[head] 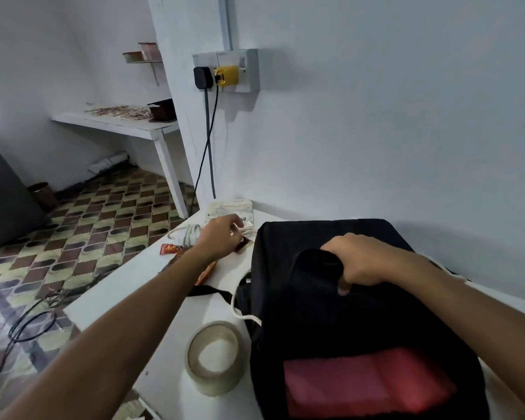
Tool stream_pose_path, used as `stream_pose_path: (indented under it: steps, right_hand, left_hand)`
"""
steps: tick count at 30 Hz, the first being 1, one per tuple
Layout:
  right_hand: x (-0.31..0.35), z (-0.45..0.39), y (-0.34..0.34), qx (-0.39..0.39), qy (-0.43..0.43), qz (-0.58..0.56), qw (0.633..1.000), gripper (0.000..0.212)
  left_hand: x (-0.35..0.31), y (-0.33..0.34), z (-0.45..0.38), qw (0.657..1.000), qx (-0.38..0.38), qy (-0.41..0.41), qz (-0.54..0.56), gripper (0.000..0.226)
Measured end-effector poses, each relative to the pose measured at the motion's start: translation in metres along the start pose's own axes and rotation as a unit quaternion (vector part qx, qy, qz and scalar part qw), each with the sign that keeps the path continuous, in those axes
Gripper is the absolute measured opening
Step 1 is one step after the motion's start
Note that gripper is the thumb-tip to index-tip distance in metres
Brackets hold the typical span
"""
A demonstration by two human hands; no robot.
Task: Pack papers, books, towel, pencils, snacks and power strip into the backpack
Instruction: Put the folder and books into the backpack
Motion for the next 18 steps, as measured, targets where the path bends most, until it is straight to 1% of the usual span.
stream_pose_path:
  steps: [3,5,8,10,11,13,14,16,18]
  right_hand:
    - [-0.003,-0.011,0.009,0.024,0.017,0.007,1.000,0.037]
    - [-0.004,-0.016,0.014,0.037,0.022,0.018,0.999,0.040]
    - [-0.005,-0.023,0.018,0.047,0.029,0.025,0.998,0.043]
    - [-0.005,-0.025,0.019,0.049,0.031,0.029,0.998,0.046]
    - [-0.005,-0.024,0.020,0.050,0.030,0.031,0.998,0.045]
    - [-0.005,-0.024,0.021,0.049,0.034,0.033,0.998,0.043]
    - [-0.005,-0.023,0.021,0.047,0.036,0.035,0.998,0.041]
    - [-0.006,-0.023,0.022,0.049,0.038,0.037,0.997,0.038]
    - [-0.006,-0.023,0.023,0.050,0.040,0.035,0.997,0.038]
  left_hand:
    - [0.023,0.024,-0.039,0.993,0.093,0.034,-0.062,0.034]
    - [0.032,0.041,-0.059,0.978,0.171,0.045,-0.110,0.041]
    - [0.044,0.061,-0.082,0.954,0.260,0.033,-0.148,0.042]
    - [0.051,0.070,-0.093,0.944,0.294,0.011,-0.147,0.044]
    - [0.053,0.071,-0.095,0.944,0.291,-0.006,-0.155,0.050]
    - [0.058,0.072,-0.105,0.949,0.251,-0.040,-0.187,0.068]
    - [0.057,0.070,-0.108,0.949,0.230,-0.064,-0.205,0.067]
    - [0.054,0.068,-0.111,0.947,0.204,-0.108,-0.225,0.057]
    - [0.048,0.066,-0.114,0.941,0.202,-0.106,-0.251,0.050]
Point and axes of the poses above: each hand's wrist, its own z-axis away from the middle knuckle, its own y-axis out of the palm, x = y × z, the point moved 4 cm from there along -z, towards the middle knuckle, and after that the axes turned 14 degrees about y, right-handed, at the moved point
